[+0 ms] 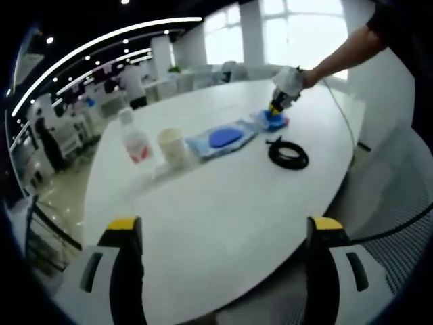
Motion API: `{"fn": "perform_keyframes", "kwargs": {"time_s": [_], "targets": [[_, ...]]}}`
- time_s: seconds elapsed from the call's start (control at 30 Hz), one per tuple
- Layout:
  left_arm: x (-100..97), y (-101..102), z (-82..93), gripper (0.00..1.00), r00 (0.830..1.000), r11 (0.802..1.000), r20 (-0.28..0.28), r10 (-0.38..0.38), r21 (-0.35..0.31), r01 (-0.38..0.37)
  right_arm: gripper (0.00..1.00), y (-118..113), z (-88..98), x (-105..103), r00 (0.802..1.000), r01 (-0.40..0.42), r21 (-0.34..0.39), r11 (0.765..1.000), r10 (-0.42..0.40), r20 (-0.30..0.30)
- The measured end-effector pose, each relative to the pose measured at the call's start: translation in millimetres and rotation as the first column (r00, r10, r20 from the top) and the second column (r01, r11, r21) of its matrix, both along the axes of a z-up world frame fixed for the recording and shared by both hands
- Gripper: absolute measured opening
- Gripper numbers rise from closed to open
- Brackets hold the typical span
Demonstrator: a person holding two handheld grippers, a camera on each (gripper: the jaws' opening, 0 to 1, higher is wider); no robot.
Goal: Arrange the tabletop items into an orderly group along one side of the table until the central work area is clear of visible clutter.
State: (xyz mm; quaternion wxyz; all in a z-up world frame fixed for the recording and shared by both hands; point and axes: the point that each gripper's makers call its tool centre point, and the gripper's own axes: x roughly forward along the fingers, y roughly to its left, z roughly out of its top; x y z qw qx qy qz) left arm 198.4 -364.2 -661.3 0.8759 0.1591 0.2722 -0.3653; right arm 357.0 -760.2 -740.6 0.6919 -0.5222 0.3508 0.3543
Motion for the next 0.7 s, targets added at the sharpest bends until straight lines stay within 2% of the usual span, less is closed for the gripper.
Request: {"fn": "perform_keyframes", "kwargs": {"time_s": [0.3,0.7], "targets": [[0.5,1,-1.2,0.98,1.000,1.000,-0.009,0.008,0.006,-0.008,0.00,2,-9.7,5,1.000,-0.019,-0.015,1.000,0.019,-0.018],[1.8,3,-3.4,0.98,1.000,1.000,-0.015,0.015,0.011,-0.015,0.00,0,-13.8,8,0.998,-0.054,-0.040,0.998,0.053,-0.032]]}}
